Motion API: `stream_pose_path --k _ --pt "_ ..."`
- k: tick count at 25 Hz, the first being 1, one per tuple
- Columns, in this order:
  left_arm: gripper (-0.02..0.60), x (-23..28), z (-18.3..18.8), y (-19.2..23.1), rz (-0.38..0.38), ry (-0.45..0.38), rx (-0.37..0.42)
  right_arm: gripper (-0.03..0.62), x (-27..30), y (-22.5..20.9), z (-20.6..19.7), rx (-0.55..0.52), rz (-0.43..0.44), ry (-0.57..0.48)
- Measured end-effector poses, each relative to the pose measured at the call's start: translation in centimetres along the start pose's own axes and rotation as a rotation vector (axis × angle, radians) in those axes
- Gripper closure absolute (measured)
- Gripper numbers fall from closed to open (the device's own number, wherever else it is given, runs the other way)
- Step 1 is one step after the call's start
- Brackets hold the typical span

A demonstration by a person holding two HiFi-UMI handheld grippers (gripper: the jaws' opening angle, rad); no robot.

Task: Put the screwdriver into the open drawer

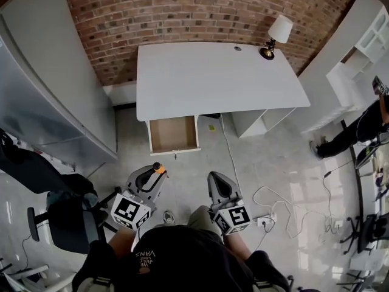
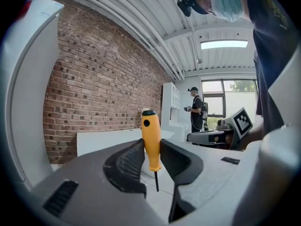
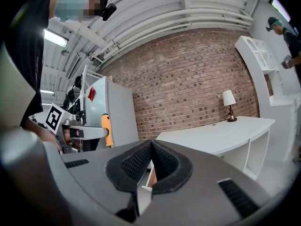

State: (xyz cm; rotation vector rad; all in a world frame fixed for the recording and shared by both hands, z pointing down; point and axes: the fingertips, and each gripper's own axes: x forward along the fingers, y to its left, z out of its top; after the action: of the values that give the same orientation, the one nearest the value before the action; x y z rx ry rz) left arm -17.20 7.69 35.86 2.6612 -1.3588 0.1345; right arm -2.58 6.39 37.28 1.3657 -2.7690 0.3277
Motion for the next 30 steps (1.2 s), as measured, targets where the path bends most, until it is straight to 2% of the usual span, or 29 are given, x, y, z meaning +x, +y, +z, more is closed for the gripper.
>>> stream_pose_path --k 5,14,20,30 --pt "0.482 4.1 -0.9 2.0 0.022 0.021 -0.026 0.603 3.3 -3.1 -0.1 0.017 0.028 0.015" --pt "0.482 12.6 -2.8 6.4 0.085 0.063 -0.015 0.603 9.9 -8.8 0.0 -0.030 0.144 0.083" --pt "0.482 18.4 -7.1 8.8 0.097 0.141 -0.003 0.603 12.6 -12.5 -2.2 0.005 0.172 0.142" --pt "0.482 26.5 -17.5 12.0 0.098 0.325 -0.004 0.603 15.6 -18.2 -8.4 0.074 0.179 0.219"
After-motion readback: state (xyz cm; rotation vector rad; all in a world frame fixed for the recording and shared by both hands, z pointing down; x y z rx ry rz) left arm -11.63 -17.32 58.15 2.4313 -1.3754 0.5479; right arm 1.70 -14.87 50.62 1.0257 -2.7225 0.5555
